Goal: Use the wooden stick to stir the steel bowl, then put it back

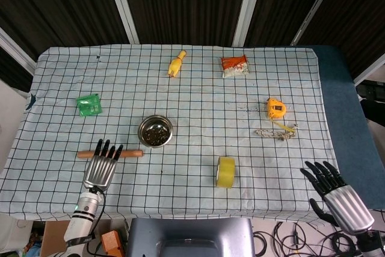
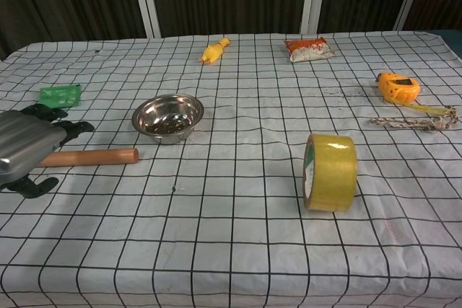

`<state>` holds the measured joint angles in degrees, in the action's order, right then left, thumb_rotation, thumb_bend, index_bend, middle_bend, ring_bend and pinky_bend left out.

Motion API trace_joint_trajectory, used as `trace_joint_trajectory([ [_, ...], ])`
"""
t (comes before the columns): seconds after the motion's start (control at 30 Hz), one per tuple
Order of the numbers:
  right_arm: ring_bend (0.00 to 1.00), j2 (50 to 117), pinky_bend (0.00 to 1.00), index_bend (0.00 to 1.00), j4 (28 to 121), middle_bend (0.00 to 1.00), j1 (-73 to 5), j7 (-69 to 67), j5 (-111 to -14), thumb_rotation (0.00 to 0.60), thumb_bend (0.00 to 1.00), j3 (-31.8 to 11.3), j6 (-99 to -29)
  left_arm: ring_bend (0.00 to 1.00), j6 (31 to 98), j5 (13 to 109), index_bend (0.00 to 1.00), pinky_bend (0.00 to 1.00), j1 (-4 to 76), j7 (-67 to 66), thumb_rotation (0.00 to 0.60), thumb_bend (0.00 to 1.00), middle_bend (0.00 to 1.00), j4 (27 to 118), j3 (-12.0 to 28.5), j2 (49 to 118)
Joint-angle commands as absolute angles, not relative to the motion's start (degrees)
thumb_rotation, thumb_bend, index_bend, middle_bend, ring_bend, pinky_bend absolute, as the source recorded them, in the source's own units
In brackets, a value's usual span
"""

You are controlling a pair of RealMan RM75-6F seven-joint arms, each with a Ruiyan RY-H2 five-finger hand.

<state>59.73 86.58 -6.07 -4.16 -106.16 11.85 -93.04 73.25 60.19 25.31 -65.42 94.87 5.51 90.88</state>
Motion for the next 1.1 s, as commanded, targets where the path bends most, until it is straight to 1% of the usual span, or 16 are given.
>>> trace_joint_trajectory([
  [0.03, 0.00, 59.19, 0.00, 0.00, 86.03, 0.00, -5.79, -5.13, -107.24, 0.600, 0.43, 12.37, -92.93, 0.07, 76.17, 58.23, 0.13, 0.09, 26.50, -69.04, 0.600, 0.36, 0.21, 92.88, 6.50, 94.77],
  [0.33, 0.00, 58.13, 0.00, 0.00, 86.54, 0.00, -5.79, -6.26, -107.86, 0.600, 0.43, 12.38, -91.46, 0.11, 76.09, 56.62, 0.23, 0.10, 29.76, -70.19, 0.600, 0.37, 0.25, 86.23, 8.50, 99.46],
  [0.47, 0.00, 57.68, 0.00, 0.00, 86.38, 0.00, -5.84, -7.43, -108.29, 0.600, 0.43, 12.39, -91.28, 0.12, 75.69, 55.71, 0.29, 0.12, 30.27, -70.44, 0.600, 0.38, 0.26, 84.37, 8.05, 100.11],
  [0.7, 0.00, 57.50, 0.00, 0.00, 86.68, 0.00, -5.71, -6.81, -107.89, 0.600, 0.43, 12.00, -90.13, 0.13, 74.04, 55.81, 0.30, 0.11, 31.26, -67.92, 0.600, 0.38, 0.28, 81.91, 7.53, 101.04],
  [0.87, 0.00, 57.23, 0.00, 0.00, 87.17, 0.00, -5.63, -6.73, -107.61, 0.600, 0.43, 11.78, -89.43, 0.15, 72.64, 56.32, 0.33, 0.12, 32.04, -64.78, 0.600, 0.38, 0.31, 78.39, 7.66, 102.31],
  [0.97, 0.00, 57.13, 0.00, 0.00, 87.26, 0.00, -5.55, -6.45, -107.54, 0.600, 0.43, 11.73, -89.00, 0.17, 72.12, 56.54, 0.37, 0.12, 32.43, -63.82, 0.600, 0.38, 0.34, 76.46, 7.56, 103.12],
  [1.03, 0.00, 57.03, 0.00, 0.00, 87.37, 0.00, -5.56, -6.48, -107.54, 0.600, 0.43, 11.66, -88.78, 0.20, 71.70, 56.48, 0.40, 0.13, 32.63, -63.03, 0.600, 0.37, 0.39, 75.24, 7.65, 103.66],
  [1.1, 0.00, 56.95, 0.00, 0.00, 87.41, 0.00, -5.51, -6.53, -107.50, 0.600, 0.43, 11.59, -88.72, 0.21, 71.36, 56.34, 0.43, 0.13, 32.81, -62.76, 0.600, 0.37, 0.42, 74.17, 7.64, 104.06],
])
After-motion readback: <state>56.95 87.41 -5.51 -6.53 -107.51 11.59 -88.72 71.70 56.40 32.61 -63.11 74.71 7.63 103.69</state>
